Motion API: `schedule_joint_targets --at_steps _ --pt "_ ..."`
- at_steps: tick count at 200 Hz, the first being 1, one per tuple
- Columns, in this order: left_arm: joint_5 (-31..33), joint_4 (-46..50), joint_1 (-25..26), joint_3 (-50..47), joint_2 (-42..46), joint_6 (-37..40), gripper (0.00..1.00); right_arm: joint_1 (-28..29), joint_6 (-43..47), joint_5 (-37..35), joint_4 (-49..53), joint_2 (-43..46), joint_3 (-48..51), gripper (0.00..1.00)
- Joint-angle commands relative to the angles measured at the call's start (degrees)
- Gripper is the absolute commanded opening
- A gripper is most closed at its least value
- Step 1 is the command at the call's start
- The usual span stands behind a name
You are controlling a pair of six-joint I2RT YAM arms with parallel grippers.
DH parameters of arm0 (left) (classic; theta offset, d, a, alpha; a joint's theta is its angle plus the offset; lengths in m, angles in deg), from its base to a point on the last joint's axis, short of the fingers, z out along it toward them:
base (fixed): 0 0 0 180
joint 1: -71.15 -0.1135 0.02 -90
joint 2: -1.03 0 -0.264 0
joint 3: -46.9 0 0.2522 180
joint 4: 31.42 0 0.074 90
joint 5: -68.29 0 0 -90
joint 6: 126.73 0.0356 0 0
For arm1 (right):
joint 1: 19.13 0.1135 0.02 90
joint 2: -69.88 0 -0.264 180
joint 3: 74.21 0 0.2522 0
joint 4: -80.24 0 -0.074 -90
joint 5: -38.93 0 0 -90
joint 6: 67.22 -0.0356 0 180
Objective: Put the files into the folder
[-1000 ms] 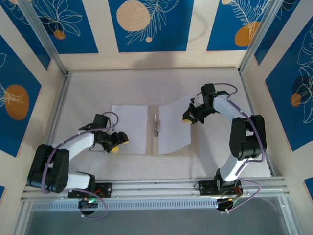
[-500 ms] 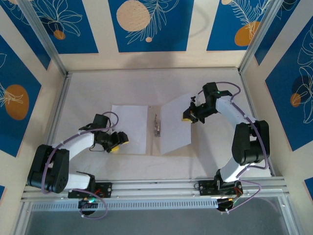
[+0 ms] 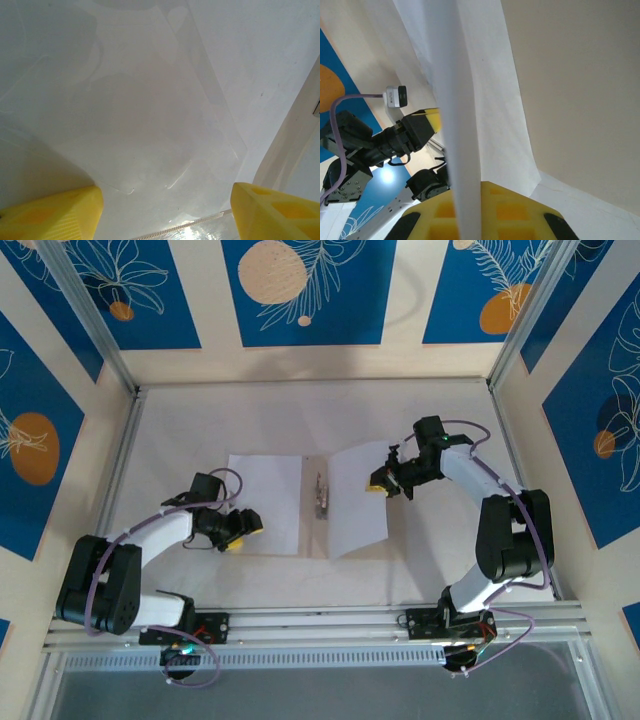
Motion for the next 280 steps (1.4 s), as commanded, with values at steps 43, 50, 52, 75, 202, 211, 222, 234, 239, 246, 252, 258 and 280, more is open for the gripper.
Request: schedule_joint_targets --at_steps 43,50,52,75,202,211,222,234,239,246,252,258,280 --pt "2.1 2.3 -1.0 -1.3 -1.5 0.8 0.71 0.9 -4.0 4.7 -1.0 7.1 -1.3 0.00" --pt "2.1 2.3 -0.9 -1.3 -1.5 0.8 0.71 1.2 -4.6 4.8 -1.1 8.1 -1.8 0.00" --pt "2.1 2.3 -0.9 -1.3 -1.5 0.8 0.71 1.4 -4.7 4.8 -1.1 8.2 -2.0 0.00" --pt "2.0 2.2 -1.0 -1.2 -1.8 0.8 0.71 3.4 -6.5 5.3 -1.7 10.3 -4.0 0.00" --pt "1.7 2.9 -0.9 -1.3 -1.4 1.1 0.71 1.1 8.5 -17.7 -6.7 0.7 9.6 0.00" --pt "1.7 2.9 -0.9 -1.3 -1.4 1.0 0.71 1.1 8.6 -19.4 -6.6 0.3 9.8 0.00" --pt "1.7 3.0 -0.9 -1.4 -1.3 1.0 0.71 1.1 8.6 -20.8 -6.4 0.2 10.1 0.00" --pt "1.7 2.9 -0.9 -1.3 -1.3 1.0 0.71 0.9 8.2 -21.8 -6.4 0.4 10.5 0.00" --pt "1.7 3.0 -0.9 -1.3 -1.3 1.0 0.71 0.9 7.9 -22.3 -6.3 0.4 10.6 0.00" --pt "1.7 2.9 -0.9 -1.3 -1.4 1.0 0.71 1.0 7.5 -22.5 -6.4 0.6 11.0 0.00" --pt "1.6 2.9 -1.0 -1.3 -1.4 1.0 0.71 0.9 7.2 -22.3 -6.8 0.7 11.4 0.00" --pt "1.6 3.0 -1.0 -1.4 -1.5 1.0 0.71 0.9 6.8 -21.8 -7.4 0.9 11.9 0.00" --pt "1.6 2.9 -1.0 -1.3 -1.6 1.1 0.71 1.0 5.2 -19.3 -10.1 0.9 13.6 0.00"
